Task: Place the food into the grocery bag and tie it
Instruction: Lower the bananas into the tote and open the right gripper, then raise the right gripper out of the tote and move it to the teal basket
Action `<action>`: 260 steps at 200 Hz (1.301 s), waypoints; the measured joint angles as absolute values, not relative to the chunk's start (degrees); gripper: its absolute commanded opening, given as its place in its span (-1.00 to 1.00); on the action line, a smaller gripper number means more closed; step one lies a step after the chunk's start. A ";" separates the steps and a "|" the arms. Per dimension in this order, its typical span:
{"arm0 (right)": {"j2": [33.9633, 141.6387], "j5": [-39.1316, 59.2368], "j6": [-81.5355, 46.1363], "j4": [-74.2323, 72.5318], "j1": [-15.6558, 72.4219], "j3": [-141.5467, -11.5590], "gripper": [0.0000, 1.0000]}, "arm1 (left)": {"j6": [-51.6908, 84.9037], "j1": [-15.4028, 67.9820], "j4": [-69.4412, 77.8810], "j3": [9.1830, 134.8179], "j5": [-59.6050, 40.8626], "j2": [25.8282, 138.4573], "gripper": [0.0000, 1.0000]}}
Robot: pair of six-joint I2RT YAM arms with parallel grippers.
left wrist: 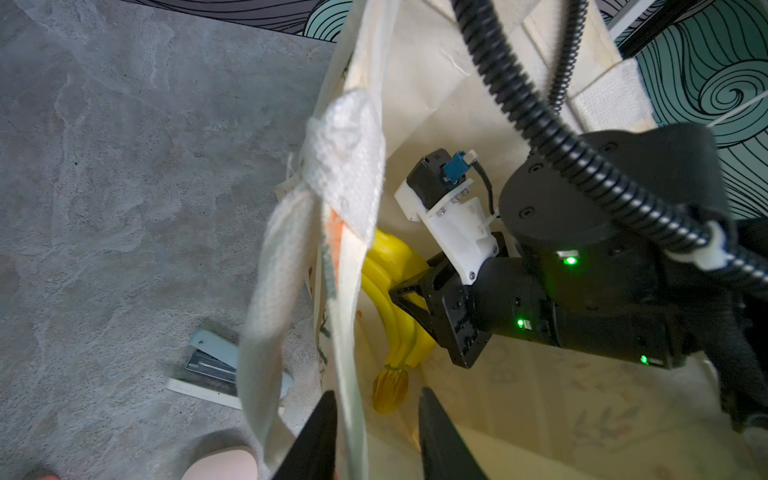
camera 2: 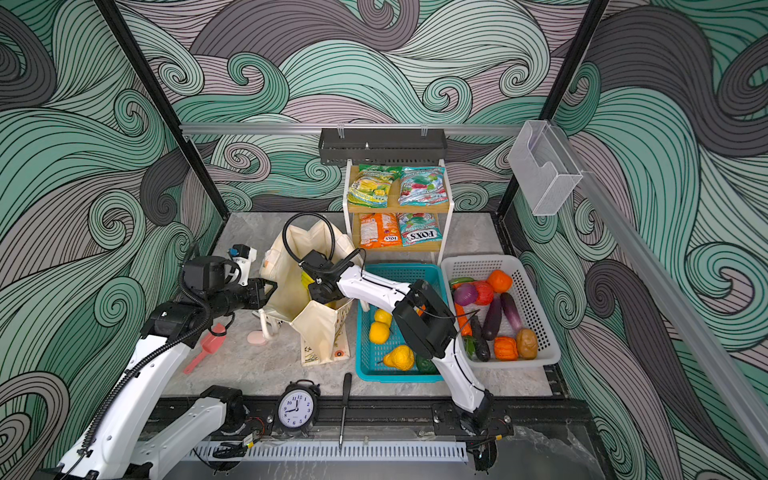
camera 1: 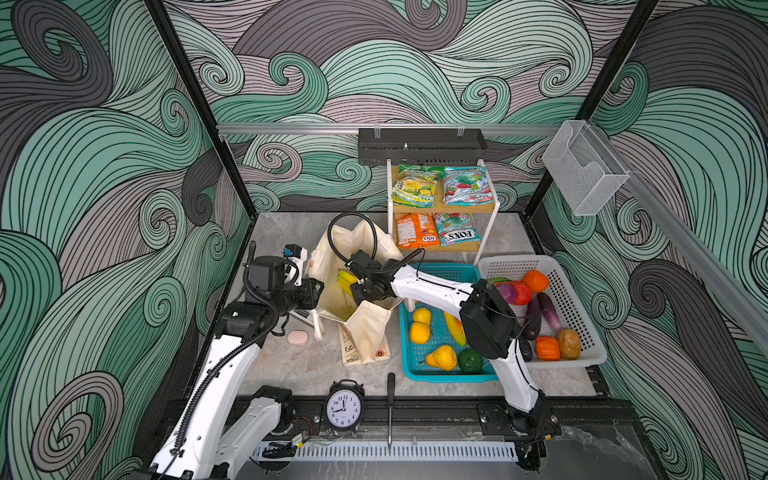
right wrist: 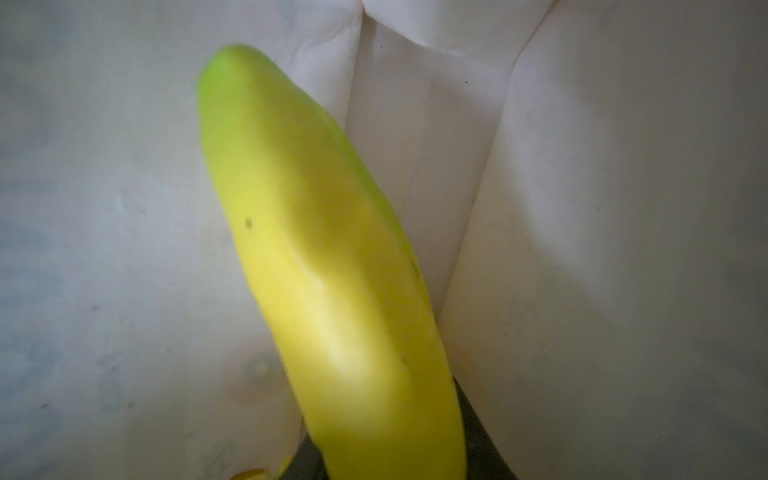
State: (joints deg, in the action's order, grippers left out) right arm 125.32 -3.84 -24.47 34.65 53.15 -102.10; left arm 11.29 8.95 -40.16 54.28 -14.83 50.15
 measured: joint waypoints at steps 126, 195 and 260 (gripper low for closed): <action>126.98 -2.15 -27.24 27.20 52.75 -99.02 0.33 | 11.16 8.95 -40.16 54.28 -14.76 50.15 -0.28; 121.60 -0.03 -27.49 28.49 53.12 -96.60 0.64 | 11.16 8.95 -40.18 54.28 -14.11 50.13 -0.28; 110.85 -2.74 -26.55 30.50 54.57 -95.92 0.75 | 11.16 8.95 -40.25 54.28 -10.90 49.98 -0.30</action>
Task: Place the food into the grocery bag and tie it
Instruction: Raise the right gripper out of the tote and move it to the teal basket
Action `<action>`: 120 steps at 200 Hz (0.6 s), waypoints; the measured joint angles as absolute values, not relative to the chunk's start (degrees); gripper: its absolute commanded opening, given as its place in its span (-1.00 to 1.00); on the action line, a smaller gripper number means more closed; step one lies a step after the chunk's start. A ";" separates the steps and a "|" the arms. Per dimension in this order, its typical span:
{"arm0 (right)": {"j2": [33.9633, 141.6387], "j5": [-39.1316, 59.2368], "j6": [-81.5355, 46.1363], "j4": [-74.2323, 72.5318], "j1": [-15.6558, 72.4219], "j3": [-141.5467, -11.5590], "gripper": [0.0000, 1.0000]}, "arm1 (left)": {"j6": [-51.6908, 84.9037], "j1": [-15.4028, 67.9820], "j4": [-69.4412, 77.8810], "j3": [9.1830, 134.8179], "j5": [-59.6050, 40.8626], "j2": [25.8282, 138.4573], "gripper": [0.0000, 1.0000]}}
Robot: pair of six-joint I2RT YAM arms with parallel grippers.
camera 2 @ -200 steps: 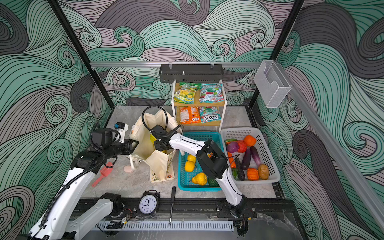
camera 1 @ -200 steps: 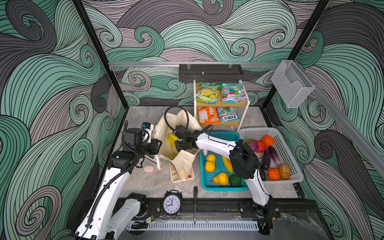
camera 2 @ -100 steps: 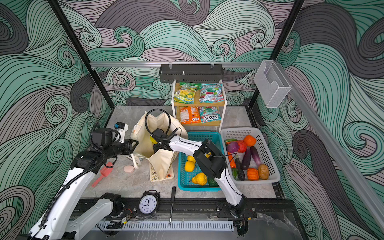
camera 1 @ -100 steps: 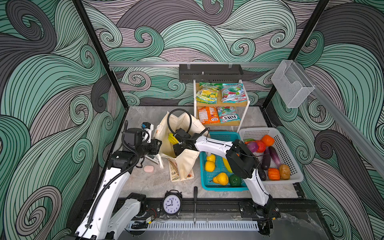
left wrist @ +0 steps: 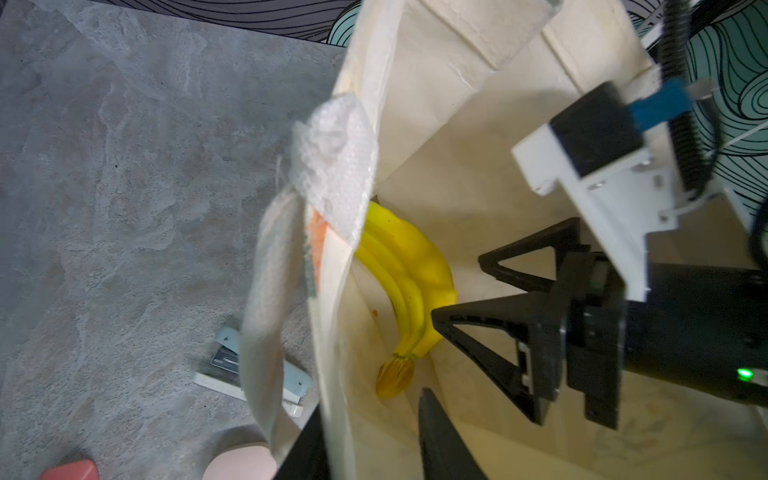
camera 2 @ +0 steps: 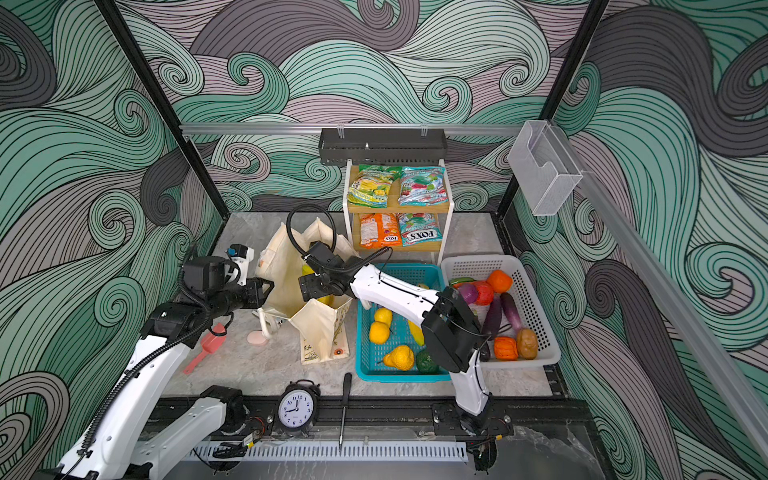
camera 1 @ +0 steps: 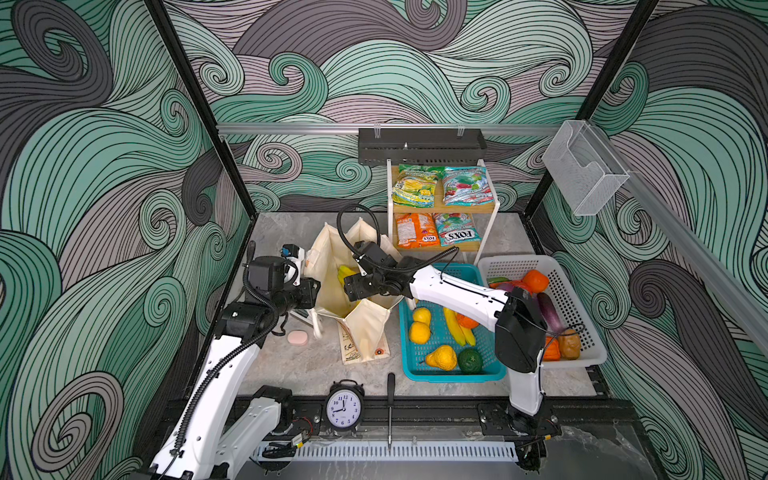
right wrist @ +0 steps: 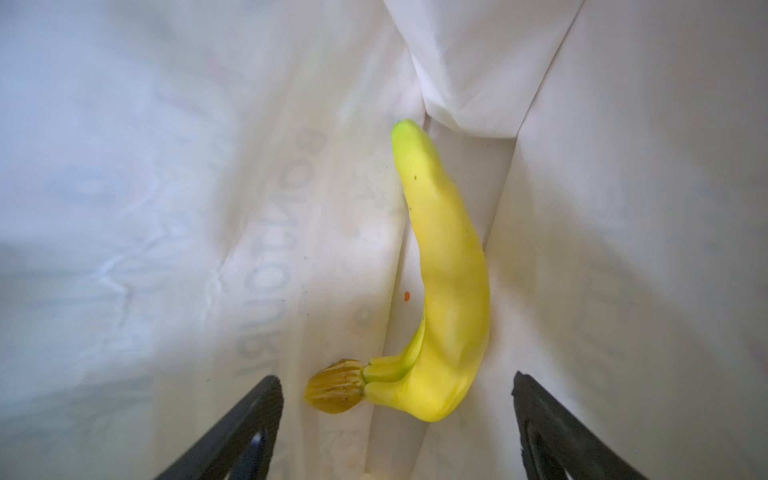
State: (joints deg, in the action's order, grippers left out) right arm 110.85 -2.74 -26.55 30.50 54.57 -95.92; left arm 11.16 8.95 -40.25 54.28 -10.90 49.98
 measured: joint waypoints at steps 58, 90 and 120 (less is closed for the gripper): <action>93.69 -5.48 -24.82 25.91 55.16 -84.53 0.86 | 11.18 8.95 -40.36 54.28 -8.93 49.23 -0.32; 85.69 -6.31 -23.75 24.18 54.96 -80.60 0.93 | 11.16 8.95 -40.45 54.28 -8.34 49.25 -0.34; 82.56 -4.80 -23.66 22.74 53.60 -78.63 0.85 | 11.16 8.95 -40.47 54.28 -8.23 49.23 -0.55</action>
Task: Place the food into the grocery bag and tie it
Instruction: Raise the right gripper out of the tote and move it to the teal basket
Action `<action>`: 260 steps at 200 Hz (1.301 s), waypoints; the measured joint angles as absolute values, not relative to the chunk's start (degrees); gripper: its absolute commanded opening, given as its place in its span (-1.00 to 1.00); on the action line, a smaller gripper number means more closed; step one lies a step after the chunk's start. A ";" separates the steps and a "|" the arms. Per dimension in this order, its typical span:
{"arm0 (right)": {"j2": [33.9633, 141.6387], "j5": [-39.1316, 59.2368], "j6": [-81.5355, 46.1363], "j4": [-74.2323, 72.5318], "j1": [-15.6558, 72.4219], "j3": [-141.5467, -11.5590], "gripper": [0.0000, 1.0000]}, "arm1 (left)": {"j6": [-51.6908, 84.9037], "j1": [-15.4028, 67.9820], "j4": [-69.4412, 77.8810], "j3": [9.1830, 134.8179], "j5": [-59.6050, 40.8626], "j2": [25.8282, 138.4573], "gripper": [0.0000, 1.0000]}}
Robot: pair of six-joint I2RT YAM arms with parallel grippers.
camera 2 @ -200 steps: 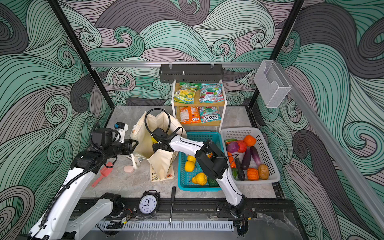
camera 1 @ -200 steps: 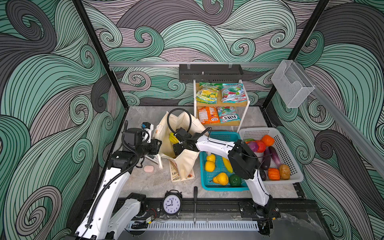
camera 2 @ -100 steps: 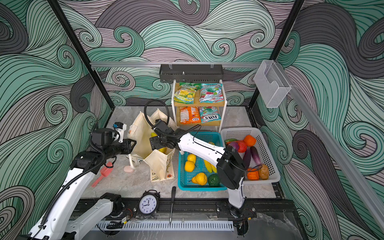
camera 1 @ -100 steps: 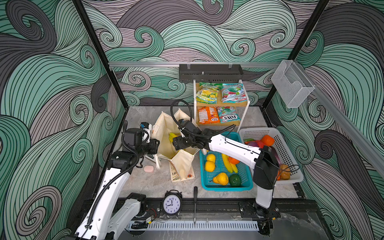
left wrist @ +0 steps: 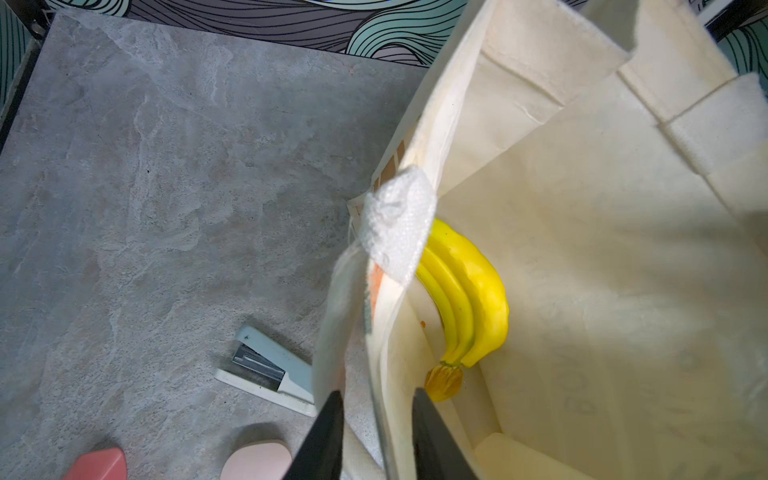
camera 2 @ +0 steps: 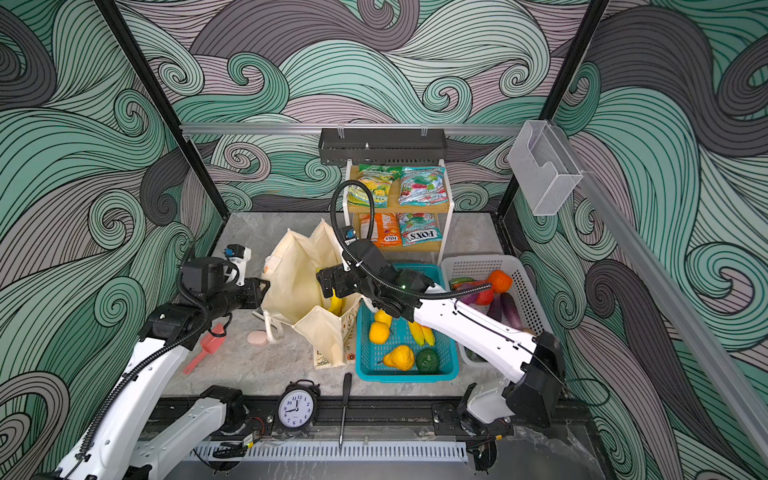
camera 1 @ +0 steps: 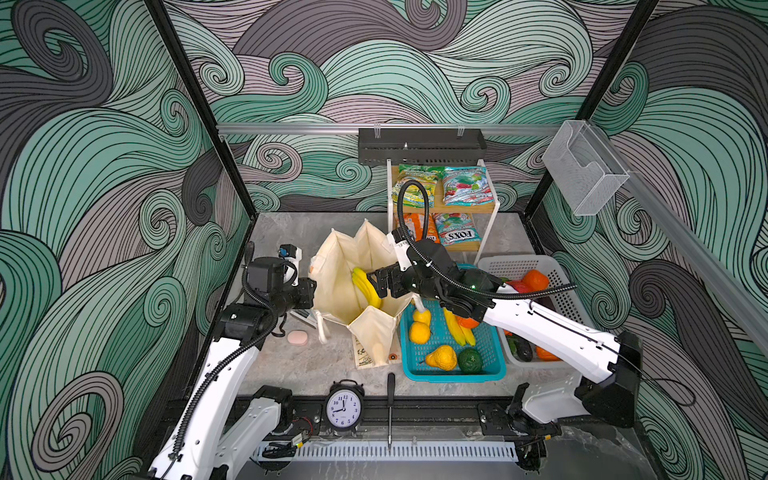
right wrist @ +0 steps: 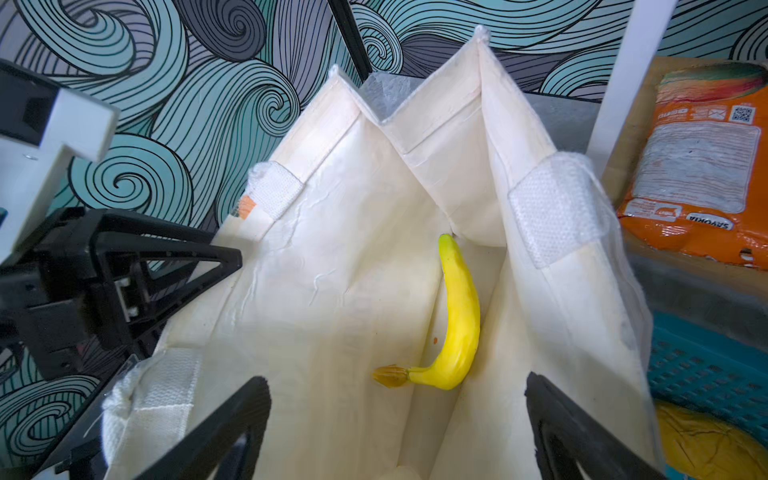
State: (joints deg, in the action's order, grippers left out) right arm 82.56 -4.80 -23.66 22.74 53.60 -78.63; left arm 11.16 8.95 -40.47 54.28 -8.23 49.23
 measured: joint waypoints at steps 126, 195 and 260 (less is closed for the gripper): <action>71.29 0.60 -23.86 19.88 50.09 -74.54 0.83 | 12.62 8.95 -41.98 54.26 -1.69 46.33 -1.00; 58.13 0.14 -25.56 21.30 37.80 -58.74 0.71 | 13.19 8.95 -42.50 54.26 -0.34 45.89 -1.00; 61.39 -2.26 -28.03 15.29 35.11 -47.99 0.36 | 13.43 8.95 -42.63 54.26 -0.23 45.67 -1.00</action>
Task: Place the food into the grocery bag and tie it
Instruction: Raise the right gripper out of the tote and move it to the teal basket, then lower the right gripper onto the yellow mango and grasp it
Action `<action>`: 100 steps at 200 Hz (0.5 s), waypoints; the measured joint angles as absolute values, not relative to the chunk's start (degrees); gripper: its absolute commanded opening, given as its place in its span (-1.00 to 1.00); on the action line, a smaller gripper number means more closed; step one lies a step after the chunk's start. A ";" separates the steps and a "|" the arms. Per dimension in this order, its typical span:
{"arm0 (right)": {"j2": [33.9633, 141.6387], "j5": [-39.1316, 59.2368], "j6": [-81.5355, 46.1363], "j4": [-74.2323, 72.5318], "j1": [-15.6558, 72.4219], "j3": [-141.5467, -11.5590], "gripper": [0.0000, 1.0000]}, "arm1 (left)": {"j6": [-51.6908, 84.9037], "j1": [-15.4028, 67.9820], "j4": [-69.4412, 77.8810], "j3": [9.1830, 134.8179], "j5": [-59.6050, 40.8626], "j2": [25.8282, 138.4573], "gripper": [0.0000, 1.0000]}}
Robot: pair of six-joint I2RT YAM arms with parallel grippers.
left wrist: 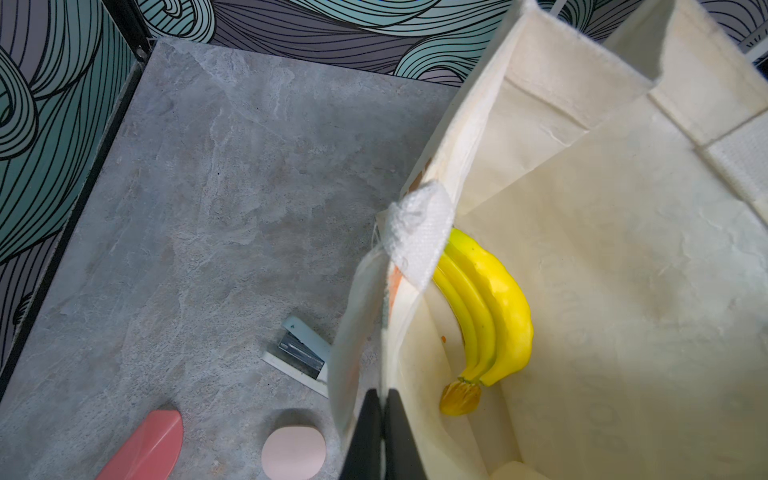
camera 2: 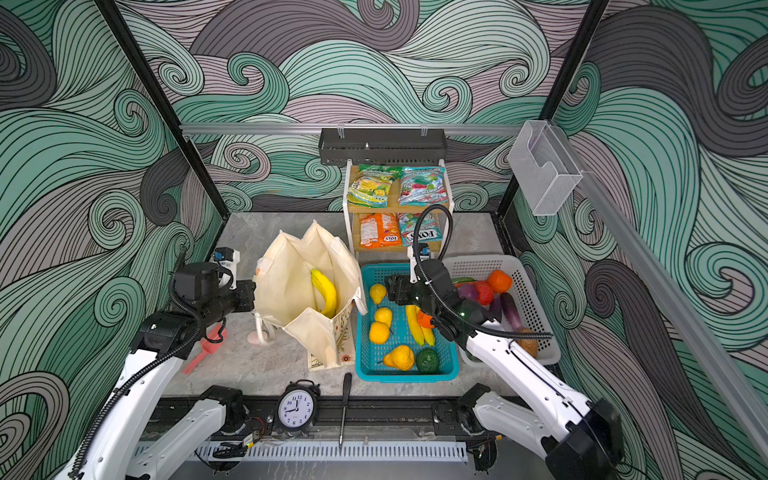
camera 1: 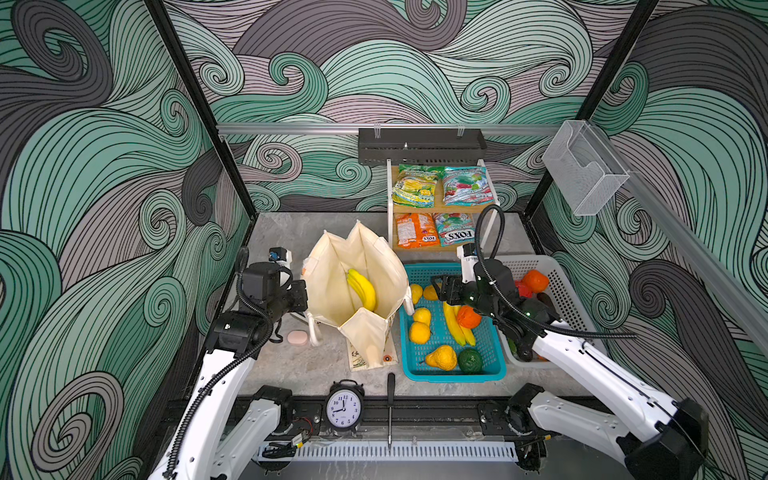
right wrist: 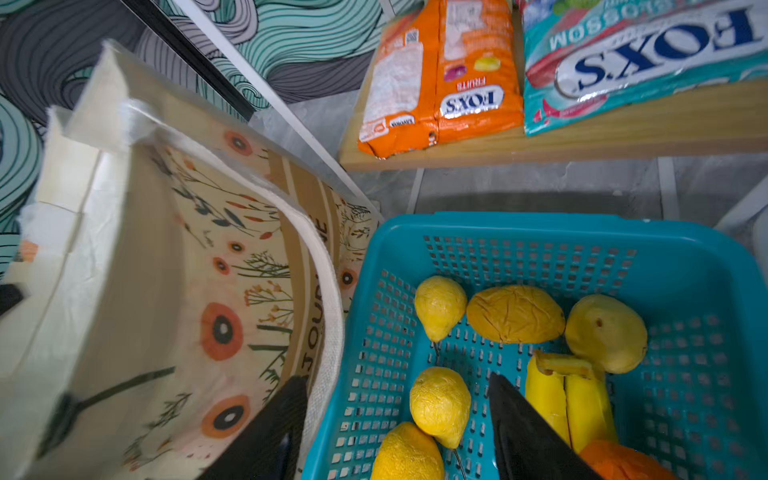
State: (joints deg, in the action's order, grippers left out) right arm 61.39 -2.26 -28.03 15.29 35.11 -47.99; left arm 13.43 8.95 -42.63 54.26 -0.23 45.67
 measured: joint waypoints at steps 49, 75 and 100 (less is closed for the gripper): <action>74.37 -4.43 -29.23 7.14 35.07 -45.06 0.08 | 13.50 8.95 -42.61 54.26 -0.45 45.67 -1.00; 79.94 -7.75 -28.97 4.47 35.07 -45.06 0.08 | 13.50 8.95 -42.59 54.26 -0.49 45.93 -1.00; 84.18 -12.32 -27.57 3.66 35.05 -45.41 0.10 | 13.50 8.95 -42.57 54.26 -0.49 45.95 -1.00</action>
